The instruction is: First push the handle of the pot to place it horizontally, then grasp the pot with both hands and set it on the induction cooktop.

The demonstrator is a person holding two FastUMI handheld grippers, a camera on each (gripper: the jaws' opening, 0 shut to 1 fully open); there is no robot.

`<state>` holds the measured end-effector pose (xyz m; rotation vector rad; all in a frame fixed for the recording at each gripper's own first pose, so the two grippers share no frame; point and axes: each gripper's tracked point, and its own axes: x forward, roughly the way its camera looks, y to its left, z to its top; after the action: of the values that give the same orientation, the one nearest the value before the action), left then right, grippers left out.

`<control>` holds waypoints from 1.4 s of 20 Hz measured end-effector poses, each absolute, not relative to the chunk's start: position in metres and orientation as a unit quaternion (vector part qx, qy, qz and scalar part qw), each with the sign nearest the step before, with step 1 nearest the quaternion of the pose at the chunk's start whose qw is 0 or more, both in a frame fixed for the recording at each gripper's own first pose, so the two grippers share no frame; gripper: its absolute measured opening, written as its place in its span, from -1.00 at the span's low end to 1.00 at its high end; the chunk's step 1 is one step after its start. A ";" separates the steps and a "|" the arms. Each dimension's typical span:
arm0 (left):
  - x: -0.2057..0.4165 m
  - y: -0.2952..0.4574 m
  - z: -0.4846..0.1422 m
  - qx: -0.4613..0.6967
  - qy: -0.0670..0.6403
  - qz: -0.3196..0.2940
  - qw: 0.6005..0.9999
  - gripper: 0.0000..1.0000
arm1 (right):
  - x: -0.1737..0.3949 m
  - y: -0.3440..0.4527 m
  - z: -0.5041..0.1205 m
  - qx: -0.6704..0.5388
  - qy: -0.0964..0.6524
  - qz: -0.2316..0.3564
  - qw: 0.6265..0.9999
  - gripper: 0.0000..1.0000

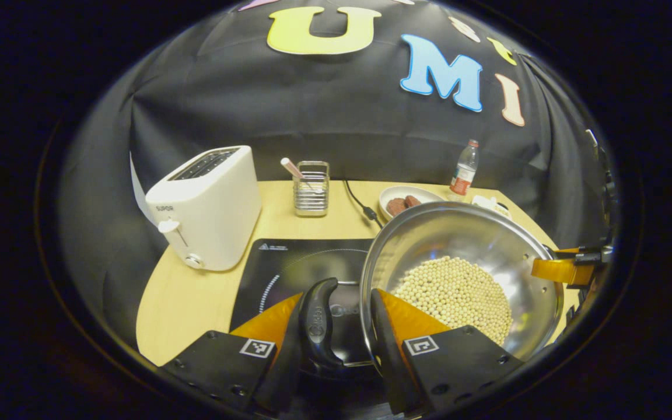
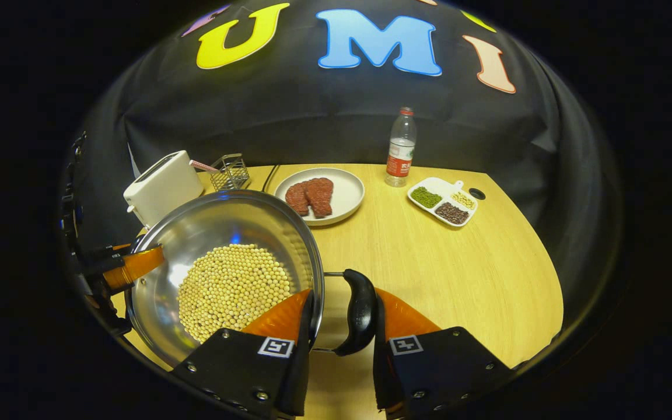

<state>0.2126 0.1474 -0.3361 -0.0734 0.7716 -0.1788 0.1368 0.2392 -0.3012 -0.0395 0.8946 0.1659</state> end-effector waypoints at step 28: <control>0.254 0.283 -0.364 0.005 0.359 -0.023 0.933 0.42 | 0.162 0.368 -0.310 0.037 0.403 0.117 0.907 0.01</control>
<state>0.2538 0.2832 -0.3645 0.0100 0.7345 -0.0476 0.1620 0.3679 -0.3098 0.0763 0.8311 0.2409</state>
